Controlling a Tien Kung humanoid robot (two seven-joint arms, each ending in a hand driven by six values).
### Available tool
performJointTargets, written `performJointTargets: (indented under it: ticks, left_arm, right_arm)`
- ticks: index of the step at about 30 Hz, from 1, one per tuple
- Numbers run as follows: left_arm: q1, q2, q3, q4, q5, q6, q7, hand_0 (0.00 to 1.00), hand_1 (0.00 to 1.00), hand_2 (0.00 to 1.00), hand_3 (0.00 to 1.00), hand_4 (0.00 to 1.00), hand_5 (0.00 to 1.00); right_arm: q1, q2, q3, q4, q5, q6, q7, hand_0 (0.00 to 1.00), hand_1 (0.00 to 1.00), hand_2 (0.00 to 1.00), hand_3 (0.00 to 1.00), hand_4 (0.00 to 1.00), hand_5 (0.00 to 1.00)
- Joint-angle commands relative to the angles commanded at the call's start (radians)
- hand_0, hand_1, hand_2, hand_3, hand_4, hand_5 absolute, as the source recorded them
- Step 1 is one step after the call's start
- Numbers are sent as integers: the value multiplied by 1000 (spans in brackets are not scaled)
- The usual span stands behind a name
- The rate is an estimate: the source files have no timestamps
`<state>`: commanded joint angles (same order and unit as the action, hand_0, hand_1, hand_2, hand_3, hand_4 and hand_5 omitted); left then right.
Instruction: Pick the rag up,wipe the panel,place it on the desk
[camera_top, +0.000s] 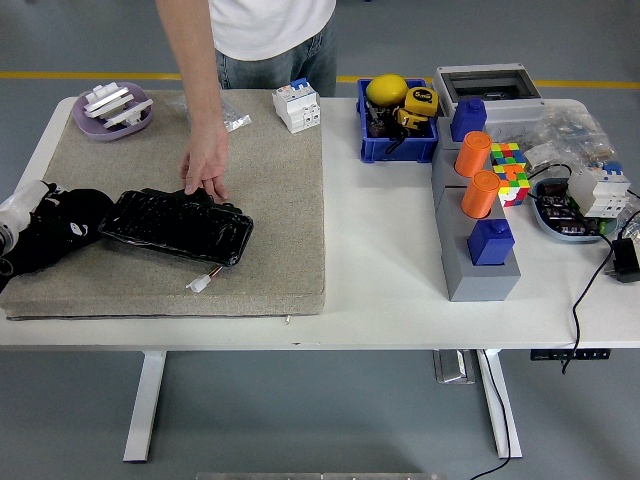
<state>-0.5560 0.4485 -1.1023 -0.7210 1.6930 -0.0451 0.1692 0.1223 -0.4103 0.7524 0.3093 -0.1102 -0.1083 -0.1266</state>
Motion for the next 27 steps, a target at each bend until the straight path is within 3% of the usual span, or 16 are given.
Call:
performJointTargets:
  ticks: [4,5,10,11,16,17,27]
  left_arm:
    - [2,-3,-1,4,2,15,1,406,754,785,594,633,86]
    - [2,-5,-1,6,8,21,2,365,679,695,573,442,11]
    - [3,-11,2,12,38,48,7,365,679,695,573,442,11]
    - [4,-11,2,13,47,53,10,308,600,688,559,191,2]
    - [12,-12,1,4,82,84,21,308,600,688,559,191,2]
    - [13,-12,-1,1,89,90,24,274,549,689,555,58,2]
    - [37,-2,-59,-45,144,122,63,256,522,698,558,2,2]
  right_arm:
    - [-1,1,7,-1,-2,1,0,751,620,620,556,907,424]
    - [-1,1,10,-2,-3,1,0,751,620,620,556,906,423]
    - [2,3,22,-3,-10,-1,1,751,620,620,556,906,423]
    - [2,3,26,-2,-12,-2,1,751,620,620,556,906,423]
    - [1,2,32,-1,-18,-2,1,751,620,620,556,906,423]
    - [1,2,31,-2,-17,-1,0,751,620,619,556,906,423]
    - [0,5,37,-3,-19,-2,2,751,620,620,556,906,423]
